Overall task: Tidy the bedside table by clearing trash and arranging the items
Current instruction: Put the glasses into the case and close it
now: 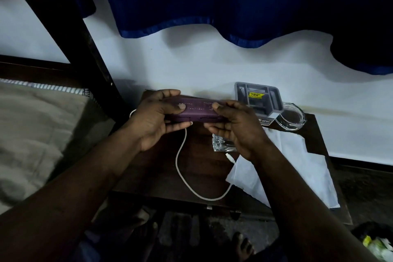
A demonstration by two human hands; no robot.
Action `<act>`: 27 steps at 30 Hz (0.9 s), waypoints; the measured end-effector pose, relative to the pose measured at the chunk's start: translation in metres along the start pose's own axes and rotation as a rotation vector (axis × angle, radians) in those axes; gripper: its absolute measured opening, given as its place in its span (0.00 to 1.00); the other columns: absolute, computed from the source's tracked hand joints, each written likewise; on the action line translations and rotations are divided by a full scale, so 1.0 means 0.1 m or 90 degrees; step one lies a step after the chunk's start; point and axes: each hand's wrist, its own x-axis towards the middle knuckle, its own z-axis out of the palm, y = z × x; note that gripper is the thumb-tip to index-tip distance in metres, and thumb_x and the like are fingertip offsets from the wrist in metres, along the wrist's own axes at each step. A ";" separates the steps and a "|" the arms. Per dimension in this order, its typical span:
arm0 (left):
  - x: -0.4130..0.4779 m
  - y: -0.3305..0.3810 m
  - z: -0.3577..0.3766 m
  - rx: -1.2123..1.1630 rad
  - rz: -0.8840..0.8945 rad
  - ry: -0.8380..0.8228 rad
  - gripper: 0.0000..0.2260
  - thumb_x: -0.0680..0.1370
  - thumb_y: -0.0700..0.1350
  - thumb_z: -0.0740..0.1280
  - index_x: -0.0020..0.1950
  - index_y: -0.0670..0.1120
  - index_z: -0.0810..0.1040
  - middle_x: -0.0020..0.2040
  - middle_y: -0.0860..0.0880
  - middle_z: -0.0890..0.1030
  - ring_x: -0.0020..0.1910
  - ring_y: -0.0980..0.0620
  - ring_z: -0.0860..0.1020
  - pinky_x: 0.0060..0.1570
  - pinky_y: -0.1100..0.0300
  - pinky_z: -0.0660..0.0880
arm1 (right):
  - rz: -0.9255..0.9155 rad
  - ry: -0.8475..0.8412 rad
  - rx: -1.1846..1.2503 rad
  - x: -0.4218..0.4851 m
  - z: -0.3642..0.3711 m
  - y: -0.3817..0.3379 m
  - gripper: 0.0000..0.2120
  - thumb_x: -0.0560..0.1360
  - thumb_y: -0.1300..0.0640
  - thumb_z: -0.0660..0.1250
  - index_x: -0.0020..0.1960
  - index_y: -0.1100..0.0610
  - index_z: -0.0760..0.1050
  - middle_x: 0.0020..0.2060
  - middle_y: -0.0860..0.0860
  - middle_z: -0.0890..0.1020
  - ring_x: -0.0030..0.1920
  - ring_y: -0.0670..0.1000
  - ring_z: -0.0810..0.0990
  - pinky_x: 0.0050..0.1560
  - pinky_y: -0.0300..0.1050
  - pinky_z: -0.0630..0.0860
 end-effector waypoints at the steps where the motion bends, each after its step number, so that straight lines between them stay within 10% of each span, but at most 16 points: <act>1: -0.01 0.00 0.01 -0.003 0.004 0.001 0.17 0.76 0.30 0.69 0.61 0.46 0.78 0.64 0.43 0.80 0.52 0.42 0.85 0.41 0.51 0.83 | 0.001 -0.006 -0.004 -0.01 0.00 0.00 0.16 0.80 0.59 0.70 0.65 0.64 0.74 0.54 0.63 0.86 0.43 0.60 0.88 0.38 0.44 0.84; 12: -0.06 -0.03 0.06 0.041 -0.056 0.008 0.16 0.74 0.51 0.76 0.58 0.45 0.80 0.45 0.42 0.87 0.39 0.47 0.87 0.33 0.62 0.81 | -0.018 0.014 0.017 0.00 0.02 0.01 0.11 0.81 0.60 0.69 0.62 0.63 0.75 0.46 0.61 0.85 0.38 0.58 0.87 0.35 0.41 0.83; 27: -0.03 -0.06 0.06 0.078 -0.041 0.080 0.08 0.76 0.46 0.76 0.51 0.44 0.82 0.37 0.45 0.84 0.32 0.51 0.83 0.28 0.66 0.76 | -0.030 0.020 0.029 0.01 0.06 0.07 0.06 0.79 0.64 0.70 0.54 0.59 0.76 0.42 0.57 0.87 0.35 0.57 0.86 0.32 0.40 0.81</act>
